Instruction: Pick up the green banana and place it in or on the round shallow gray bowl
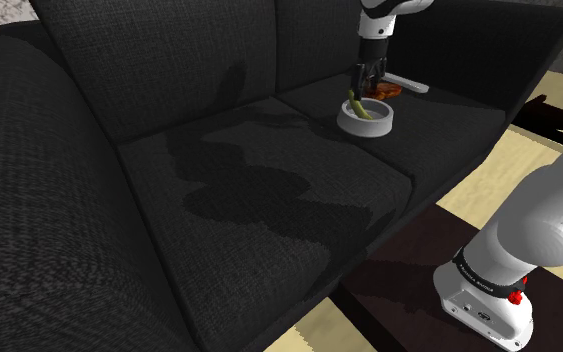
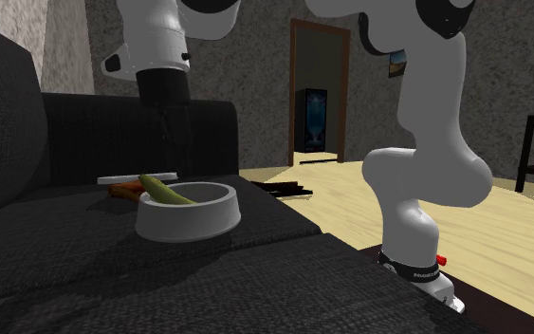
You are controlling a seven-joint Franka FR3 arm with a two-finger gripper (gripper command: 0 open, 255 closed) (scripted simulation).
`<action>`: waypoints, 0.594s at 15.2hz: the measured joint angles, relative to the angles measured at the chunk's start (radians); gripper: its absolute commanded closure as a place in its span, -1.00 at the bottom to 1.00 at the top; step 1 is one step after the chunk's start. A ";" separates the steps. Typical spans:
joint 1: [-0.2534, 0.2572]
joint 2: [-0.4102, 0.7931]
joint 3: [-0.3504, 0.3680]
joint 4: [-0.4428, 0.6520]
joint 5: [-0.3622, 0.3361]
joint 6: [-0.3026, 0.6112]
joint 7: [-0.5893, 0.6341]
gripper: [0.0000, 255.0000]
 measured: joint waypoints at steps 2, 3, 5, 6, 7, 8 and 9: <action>0.000 0.003 0.000 0.058 0.001 -0.054 -0.002 -1.00; 0.000 0.005 -0.001 0.075 0.001 -0.069 -0.002 -1.00; 0.000 0.009 -0.001 0.090 0.002 -0.081 -0.003 -1.00; 0.000 0.010 -0.001 0.093 0.002 -0.083 -0.003 -1.00; 0.000 0.011 -0.001 0.094 0.003 -0.084 -0.003 -1.00; 0.000 0.011 -0.001 0.095 0.003 -0.085 -0.003 -1.00; 0.000 0.011 -0.001 0.095 0.003 -0.085 -0.003 -1.00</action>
